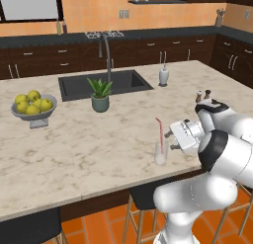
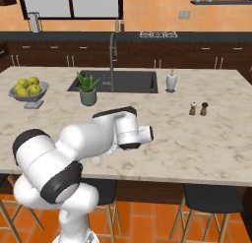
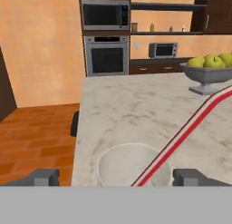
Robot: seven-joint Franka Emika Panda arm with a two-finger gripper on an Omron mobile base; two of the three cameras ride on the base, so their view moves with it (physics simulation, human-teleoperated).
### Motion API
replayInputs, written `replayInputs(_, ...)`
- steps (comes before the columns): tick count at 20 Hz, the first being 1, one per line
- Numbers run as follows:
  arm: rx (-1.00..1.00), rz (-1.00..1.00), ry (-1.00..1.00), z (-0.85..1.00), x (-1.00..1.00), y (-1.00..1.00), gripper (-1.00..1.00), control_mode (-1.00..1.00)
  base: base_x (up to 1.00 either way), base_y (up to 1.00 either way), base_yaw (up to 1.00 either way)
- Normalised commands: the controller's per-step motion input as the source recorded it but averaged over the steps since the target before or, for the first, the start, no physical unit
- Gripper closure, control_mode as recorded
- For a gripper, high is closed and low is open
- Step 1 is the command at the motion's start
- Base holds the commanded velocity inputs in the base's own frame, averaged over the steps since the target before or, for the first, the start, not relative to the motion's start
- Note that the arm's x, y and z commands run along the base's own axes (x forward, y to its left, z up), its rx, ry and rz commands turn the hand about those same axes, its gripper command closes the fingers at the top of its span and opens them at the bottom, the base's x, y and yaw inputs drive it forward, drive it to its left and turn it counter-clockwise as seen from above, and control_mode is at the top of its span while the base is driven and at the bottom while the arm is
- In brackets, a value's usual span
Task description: Take a straw from the drawer in front and place it inside the glass cup on the dining counter.
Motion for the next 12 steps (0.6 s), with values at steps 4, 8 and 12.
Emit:
replayInputs(4, -0.01, 0.00, 0.00, 0.12, 0.05, 0.00, -1.00, -1.00, 0.00, 0.00, 0.00)
replayInputs(8, -0.02, 0.00, 0.00, 0.21, 0.00, 0.00, -1.00, -1.00, 0.00, 0.00, 0.00)
replayInputs(12, -0.03, 0.00, 0.00, 0.29, 0.00, 0.00, -1.00, -1.00, 0.00, 0.00, 0.00)
